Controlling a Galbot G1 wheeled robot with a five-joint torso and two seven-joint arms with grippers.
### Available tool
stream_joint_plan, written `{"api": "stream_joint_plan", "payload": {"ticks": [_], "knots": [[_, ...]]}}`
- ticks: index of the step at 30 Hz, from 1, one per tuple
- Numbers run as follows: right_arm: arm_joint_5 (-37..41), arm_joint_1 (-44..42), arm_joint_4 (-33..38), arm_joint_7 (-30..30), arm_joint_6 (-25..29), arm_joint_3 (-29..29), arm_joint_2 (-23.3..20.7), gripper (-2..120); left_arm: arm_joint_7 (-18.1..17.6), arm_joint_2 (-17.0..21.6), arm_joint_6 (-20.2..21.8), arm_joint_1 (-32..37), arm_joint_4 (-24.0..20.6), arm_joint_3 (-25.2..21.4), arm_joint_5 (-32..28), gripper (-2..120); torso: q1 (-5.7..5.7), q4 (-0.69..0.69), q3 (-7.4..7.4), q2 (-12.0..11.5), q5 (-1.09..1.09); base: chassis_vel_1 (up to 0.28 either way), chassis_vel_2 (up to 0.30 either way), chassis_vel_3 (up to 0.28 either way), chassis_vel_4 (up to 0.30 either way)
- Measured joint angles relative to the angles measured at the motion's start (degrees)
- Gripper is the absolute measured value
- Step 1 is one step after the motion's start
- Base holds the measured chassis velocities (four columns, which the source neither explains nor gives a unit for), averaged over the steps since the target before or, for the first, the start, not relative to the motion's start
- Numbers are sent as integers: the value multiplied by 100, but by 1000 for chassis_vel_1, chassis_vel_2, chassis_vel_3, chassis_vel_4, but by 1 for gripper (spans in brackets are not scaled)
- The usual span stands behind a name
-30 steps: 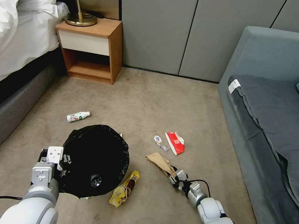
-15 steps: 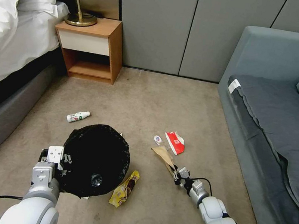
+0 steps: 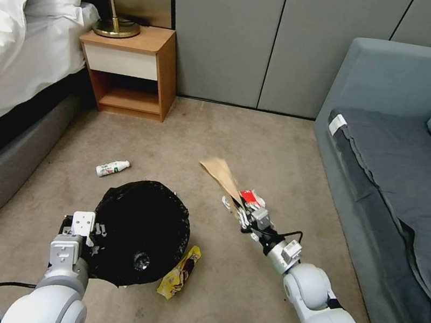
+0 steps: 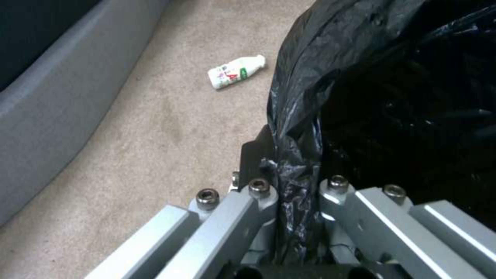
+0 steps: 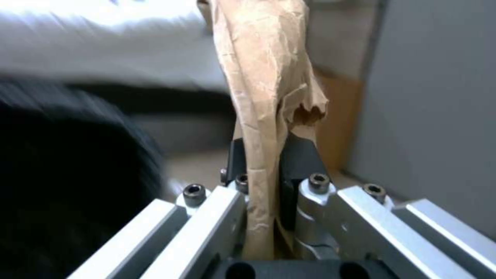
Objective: Pick up the trash bin, then pick up the garbage from the floor and place it into the trash bin.
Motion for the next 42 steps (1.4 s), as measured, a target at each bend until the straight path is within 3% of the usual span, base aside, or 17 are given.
{"api": "stream_joint_plan", "payload": {"ticks": [5, 9, 15, 22, 36, 42], "knots": [[634, -41, 726, 27, -206, -506, -421, 0, 3, -5, 0, 9, 0, 36, 2, 1, 0, 0, 0, 0, 1, 0, 0, 0, 0], [1055, 149, 1314, 329, -511, -1324, -790, 0, 3, -21, -1, 11, 0, 48, 33, 1, 0, 0, 0, 0, -1, 0, 0, 0, 0], [1127, 596, 1097, 558, -647, -1953, -1005, 0, 6, -38, -2, 13, -29, 56, 40, 1, 0, 1, 1, 0, 2, 0, 0, 0, 0], [1134, 760, 784, 604, -679, -2240, -1024, 0, 6, -46, -2, 13, -38, 60, 48, 1, 0, 0, 1, 0, 1, 0, 0, 0, 0], [1025, 792, 386, 587, -698, -2253, -986, 1, 6, -47, 4, -4, -87, 59, 45, 1, 0, 0, 1, 0, 1, 0, 0, 0, 0], [985, 848, 353, 597, -742, -2368, -971, 20, 5, -60, 12, -17, -108, 75, 45, 1, 0, 0, 1, 0, 1, 0, 0, 0, 0]]}}
